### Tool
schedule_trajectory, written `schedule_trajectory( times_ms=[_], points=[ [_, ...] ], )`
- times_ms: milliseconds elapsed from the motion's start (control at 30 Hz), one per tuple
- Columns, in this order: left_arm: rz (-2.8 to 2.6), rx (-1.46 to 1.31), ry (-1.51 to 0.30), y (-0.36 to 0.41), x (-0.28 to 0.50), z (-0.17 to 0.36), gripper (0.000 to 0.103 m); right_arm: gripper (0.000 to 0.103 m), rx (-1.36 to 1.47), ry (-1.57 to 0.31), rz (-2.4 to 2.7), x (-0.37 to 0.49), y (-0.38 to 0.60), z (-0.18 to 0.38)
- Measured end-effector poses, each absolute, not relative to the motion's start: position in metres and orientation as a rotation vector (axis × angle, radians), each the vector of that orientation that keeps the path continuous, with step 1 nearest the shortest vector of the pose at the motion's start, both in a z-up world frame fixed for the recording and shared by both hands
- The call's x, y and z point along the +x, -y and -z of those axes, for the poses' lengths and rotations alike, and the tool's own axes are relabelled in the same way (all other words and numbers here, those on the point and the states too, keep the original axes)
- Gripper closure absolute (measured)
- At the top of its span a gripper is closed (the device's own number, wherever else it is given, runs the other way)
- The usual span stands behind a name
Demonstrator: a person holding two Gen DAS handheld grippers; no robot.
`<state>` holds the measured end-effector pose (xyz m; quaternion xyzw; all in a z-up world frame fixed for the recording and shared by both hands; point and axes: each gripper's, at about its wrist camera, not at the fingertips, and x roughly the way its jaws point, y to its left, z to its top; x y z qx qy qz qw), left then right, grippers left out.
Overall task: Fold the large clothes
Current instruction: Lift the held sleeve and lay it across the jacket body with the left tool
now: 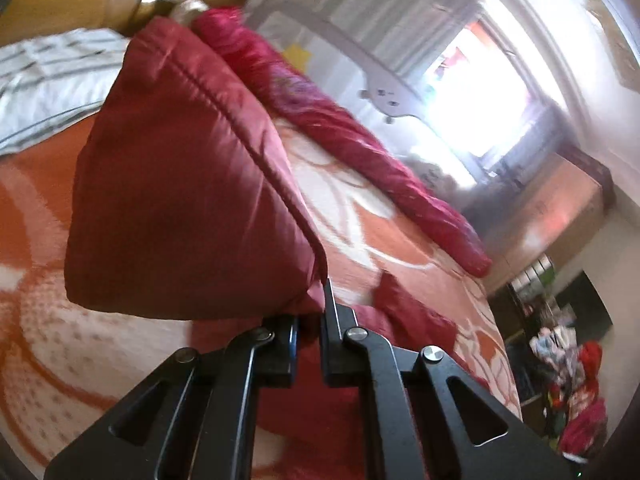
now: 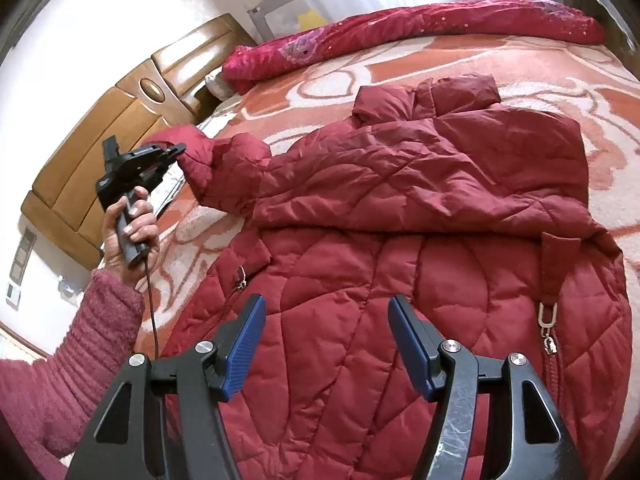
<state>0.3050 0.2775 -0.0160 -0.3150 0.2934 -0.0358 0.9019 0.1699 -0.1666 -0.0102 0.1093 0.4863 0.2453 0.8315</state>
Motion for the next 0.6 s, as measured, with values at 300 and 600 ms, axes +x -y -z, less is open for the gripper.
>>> schedule_trajectory(
  times_ms=[300,600],
  points=[
    [0.26,-0.504,-0.614,-0.177,0.303,-0.018,0.098,0.036,0.303,-1.003,-0.457,0.169,0.198,0.007],
    [0.418,-0.419,-0.675,-0.089,0.309,-0.024,0.098,0.036,0.347,-0.976,-0.405,0.176,0.23,0.007]
  ],
)
